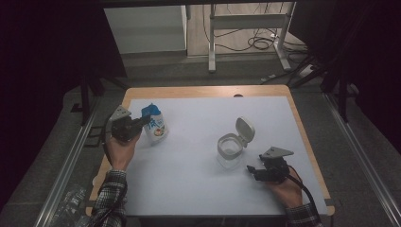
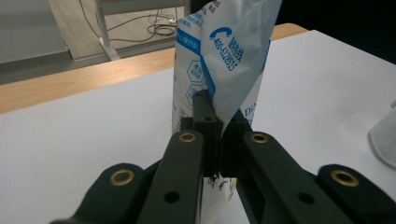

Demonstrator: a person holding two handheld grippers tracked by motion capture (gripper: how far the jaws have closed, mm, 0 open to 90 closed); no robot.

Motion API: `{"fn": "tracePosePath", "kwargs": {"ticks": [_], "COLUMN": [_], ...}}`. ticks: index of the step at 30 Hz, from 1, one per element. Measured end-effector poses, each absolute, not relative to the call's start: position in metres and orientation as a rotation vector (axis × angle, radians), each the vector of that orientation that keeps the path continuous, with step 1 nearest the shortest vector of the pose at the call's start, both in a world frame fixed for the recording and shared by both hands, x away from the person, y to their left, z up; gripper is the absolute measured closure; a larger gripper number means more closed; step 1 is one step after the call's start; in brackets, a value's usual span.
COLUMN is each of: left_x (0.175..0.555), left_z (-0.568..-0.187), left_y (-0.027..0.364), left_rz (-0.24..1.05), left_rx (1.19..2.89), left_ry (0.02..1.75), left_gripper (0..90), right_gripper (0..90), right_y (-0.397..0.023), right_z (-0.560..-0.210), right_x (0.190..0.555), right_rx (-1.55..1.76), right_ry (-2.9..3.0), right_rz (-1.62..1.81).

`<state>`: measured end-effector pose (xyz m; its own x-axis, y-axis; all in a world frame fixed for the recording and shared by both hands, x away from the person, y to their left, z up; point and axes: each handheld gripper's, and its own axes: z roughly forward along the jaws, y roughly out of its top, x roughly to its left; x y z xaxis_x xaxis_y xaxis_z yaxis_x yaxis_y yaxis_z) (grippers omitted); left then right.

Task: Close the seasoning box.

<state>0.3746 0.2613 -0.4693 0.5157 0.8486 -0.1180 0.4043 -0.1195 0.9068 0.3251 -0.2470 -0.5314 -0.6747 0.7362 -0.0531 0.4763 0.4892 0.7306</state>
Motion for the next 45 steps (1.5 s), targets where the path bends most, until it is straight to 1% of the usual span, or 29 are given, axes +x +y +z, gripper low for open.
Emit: {"fn": "tracePosePath", "kwargs": {"ticks": [10,19,24,34,45], "left_x": [0.373,0.362,0.356,0.344,0.325], "left_z": [-0.458,-0.446,-0.441,-0.430,-0.423], "left_y": [0.247,0.237,0.232,0.214,0.186], "left_rz": [0.579,0.580,0.571,0.506,0.435], "left_rx": [1.793,1.860,1.867,1.896,1.962], "left_ry": [1.021,0.956,0.937,0.891,0.811], "left_gripper": [90.0,90.0,90.0,90.0,90.0], "right_gripper": [29.1,29.1,29.1,29.1,29.0], "right_y": [-0.248,-0.248,-0.248,-0.248,-0.248], "right_z": [-0.532,-0.532,-0.532,-0.532,-0.531], "right_x": [0.325,0.325,0.325,0.325,0.326], "right_rx": [1.022,1.021,1.022,1.023,1.024], "right_ry": [2.375,2.377,2.376,2.376,2.382], "right_rz": [1.004,1.002,1.001,1.003,0.998]}}
